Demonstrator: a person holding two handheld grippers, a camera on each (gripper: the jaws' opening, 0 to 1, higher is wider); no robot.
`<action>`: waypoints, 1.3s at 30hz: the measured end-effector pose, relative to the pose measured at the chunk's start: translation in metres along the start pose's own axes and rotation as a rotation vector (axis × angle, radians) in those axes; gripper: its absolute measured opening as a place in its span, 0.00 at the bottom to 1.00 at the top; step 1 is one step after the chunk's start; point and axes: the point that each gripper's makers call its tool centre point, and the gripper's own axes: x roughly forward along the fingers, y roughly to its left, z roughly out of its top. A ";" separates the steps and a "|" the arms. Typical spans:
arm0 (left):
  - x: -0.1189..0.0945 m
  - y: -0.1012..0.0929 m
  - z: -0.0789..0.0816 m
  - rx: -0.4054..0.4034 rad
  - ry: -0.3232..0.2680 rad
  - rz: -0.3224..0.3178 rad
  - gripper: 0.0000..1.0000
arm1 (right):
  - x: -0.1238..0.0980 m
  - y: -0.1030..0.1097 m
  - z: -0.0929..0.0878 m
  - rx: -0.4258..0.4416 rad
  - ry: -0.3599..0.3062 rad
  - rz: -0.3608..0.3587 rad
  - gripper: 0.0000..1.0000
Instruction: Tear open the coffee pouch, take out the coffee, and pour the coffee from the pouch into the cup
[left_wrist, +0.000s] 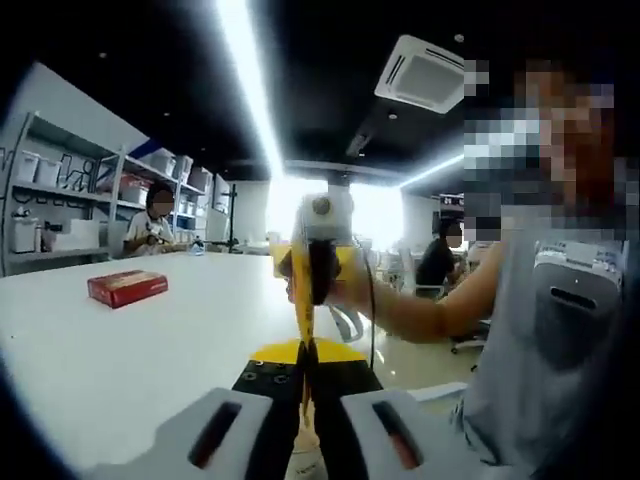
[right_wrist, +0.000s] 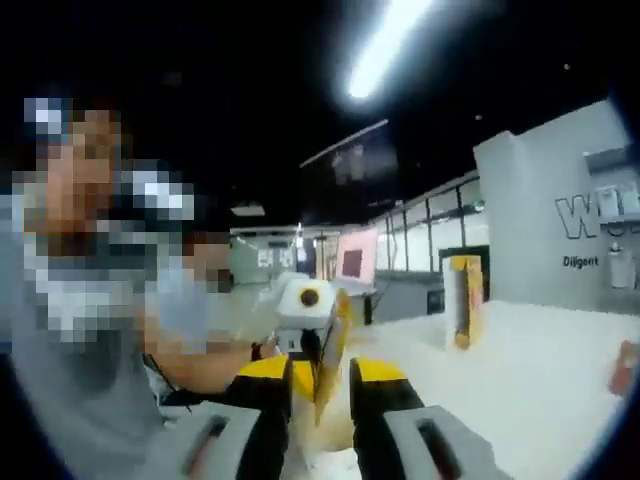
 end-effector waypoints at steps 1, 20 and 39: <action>0.001 0.000 -0.001 0.001 0.003 0.001 0.05 | 0.001 0.000 0.001 -0.017 -0.044 -0.005 0.24; 0.000 0.008 -0.010 -0.049 -0.072 0.024 0.11 | -0.002 -0.013 -0.014 -0.054 -0.306 -0.102 0.09; 0.003 -0.004 -0.016 -0.035 -0.096 -0.004 0.13 | -0.011 0.005 -0.015 -0.083 -0.399 -0.154 0.09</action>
